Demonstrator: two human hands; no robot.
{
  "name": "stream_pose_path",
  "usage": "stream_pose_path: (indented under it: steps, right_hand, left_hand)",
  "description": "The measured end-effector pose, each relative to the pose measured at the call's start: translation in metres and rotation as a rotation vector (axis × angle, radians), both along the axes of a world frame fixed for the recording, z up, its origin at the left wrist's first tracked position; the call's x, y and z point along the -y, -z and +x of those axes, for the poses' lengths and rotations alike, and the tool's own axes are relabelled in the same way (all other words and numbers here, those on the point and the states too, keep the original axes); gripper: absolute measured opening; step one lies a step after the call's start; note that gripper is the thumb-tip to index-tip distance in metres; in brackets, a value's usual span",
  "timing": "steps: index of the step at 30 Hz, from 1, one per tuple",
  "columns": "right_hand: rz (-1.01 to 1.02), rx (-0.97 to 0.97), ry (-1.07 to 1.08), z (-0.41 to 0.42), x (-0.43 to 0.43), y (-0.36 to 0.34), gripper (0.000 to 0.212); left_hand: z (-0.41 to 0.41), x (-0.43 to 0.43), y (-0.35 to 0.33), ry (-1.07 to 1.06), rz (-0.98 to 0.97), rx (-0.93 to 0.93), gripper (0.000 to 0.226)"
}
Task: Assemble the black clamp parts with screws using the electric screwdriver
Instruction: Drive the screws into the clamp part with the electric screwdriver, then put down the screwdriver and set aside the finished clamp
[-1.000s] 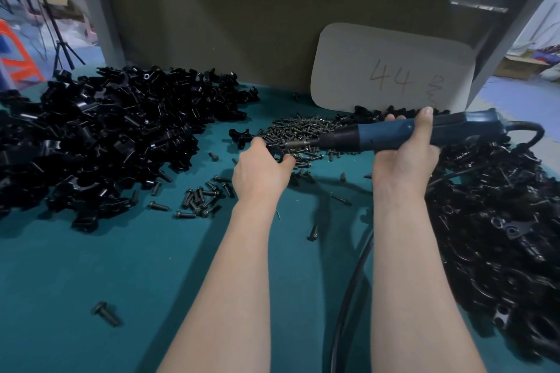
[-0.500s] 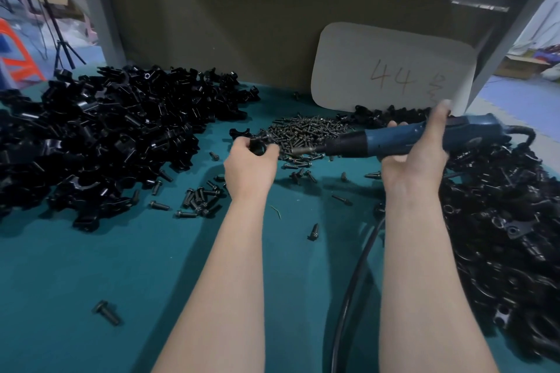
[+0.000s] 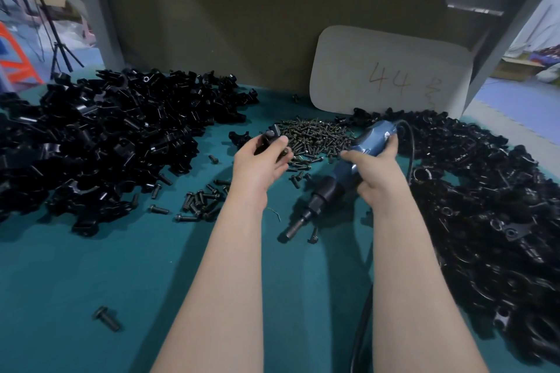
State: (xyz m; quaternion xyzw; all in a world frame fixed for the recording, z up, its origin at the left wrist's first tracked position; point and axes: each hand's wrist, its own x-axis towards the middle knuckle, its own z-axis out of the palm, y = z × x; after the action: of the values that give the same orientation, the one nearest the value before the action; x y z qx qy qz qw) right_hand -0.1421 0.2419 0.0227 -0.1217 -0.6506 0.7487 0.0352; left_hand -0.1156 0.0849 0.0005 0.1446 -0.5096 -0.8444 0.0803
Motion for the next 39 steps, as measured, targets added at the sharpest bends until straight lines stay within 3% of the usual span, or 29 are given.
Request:
stream_pose_path:
  steps: [4,6,9,13,16,19,23,27,31,36,39]
  right_hand:
    - [0.361,0.067,0.002,0.000,0.006,0.012,0.098]
    - [0.616,0.087,0.002,0.003,0.009,0.013,0.084]
    - [0.831,0.102,-0.018,0.006,0.013,0.011,0.068]
    - [1.097,0.201,-0.018,0.011,0.017,0.004,0.058]
    - [1.017,-0.063,0.071,0.014,0.024,-0.010,0.039]
    - [0.946,-0.287,-0.060,0.019,0.045,-0.021,0.028]
    - [1.040,-0.281,-0.200,0.014,0.063,-0.016,0.006]
    - [1.033,-0.268,-0.293,0.010,0.068,-0.016,0.005]
    - [1.021,-0.339,-0.302,0.009,0.068,-0.017,0.006]
    - [1.060,-0.480,-0.308,0.011,0.066,-0.019,0.023]
    - [0.927,-0.457,-0.257,0.008,0.064,-0.024,0.012]
  left_hand:
    - [-0.002,-0.002,0.002,-0.018,-0.108,0.000,0.019]
    - [-0.003,-0.003,0.004,-0.041,-0.199,0.008,0.027]
    - [-0.002,-0.006,0.006,-0.051,-0.376,0.037,0.032]
    - [0.001,-0.008,0.006,-0.087,-0.696,0.062,0.015]
    - [0.004,-0.010,0.006,-0.128,-0.865,0.097,0.016]
    - [0.006,-0.014,0.003,-0.126,-0.947,0.119,0.028]
    - [0.006,-0.014,0.002,-0.163,-1.055,0.157,0.044]
    - [0.007,-0.012,-0.001,-0.200,-1.070,0.186,0.050]
    - [0.007,-0.012,-0.004,-0.200,-1.025,0.192,0.033]
    - [0.005,-0.004,-0.001,-0.159,-0.988,0.284,0.032]
    - [0.006,0.002,-0.001,-0.235,-0.671,0.213,0.028]
